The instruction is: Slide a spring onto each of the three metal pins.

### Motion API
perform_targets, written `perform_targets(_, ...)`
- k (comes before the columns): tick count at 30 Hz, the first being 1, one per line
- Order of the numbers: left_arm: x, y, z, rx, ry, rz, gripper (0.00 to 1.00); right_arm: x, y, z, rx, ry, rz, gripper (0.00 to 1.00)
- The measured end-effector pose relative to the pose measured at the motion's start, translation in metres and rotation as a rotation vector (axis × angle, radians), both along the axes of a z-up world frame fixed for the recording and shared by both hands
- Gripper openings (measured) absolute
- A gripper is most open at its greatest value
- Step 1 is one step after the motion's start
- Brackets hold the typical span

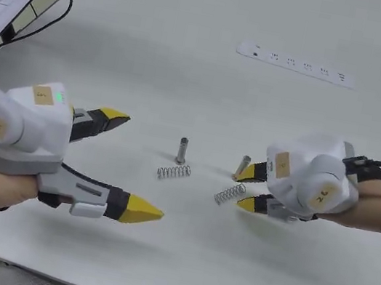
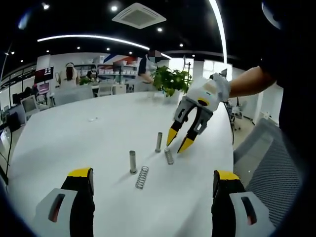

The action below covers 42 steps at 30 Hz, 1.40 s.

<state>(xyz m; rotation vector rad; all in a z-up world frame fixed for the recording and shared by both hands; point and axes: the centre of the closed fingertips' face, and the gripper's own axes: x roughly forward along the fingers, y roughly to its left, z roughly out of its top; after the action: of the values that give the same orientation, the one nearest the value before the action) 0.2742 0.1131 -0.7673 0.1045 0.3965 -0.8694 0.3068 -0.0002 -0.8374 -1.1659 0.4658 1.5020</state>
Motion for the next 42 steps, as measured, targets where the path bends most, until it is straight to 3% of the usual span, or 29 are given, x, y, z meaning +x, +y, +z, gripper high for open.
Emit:
perform_targets(6,-0.002,0.003,-0.001,0.005,0.005,-0.001,0.98,0.003,0.006,-0.006,-0.016,0.02,0.006,0.16)
perform_targets(13,-0.002,0.004,0.0,0.001,0.007,0.0,0.98,0.005,0.001,-0.018,-0.067,0.044,-0.007,0.12)
perform_targets(19,-0.003,0.001,-0.002,0.006,0.01,-0.007,0.98,0.003,0.0,-0.02,-0.073,0.062,-0.026,0.09)
perform_targets(34,-0.003,-0.005,-0.002,-0.003,0.007,-0.008,0.98,-0.001,-0.001,-0.015,-0.013,0.114,-0.129,0.08)
perform_targets(38,-0.003,-0.008,-0.001,-0.003,0.004,-0.013,0.98,-0.001,-0.003,-0.009,0.04,0.168,-0.202,0.08)
perform_targets(42,-0.003,-0.009,0.0,-0.008,0.0,-0.014,0.98,-0.002,-0.005,-0.004,0.044,0.154,-0.198,0.08)
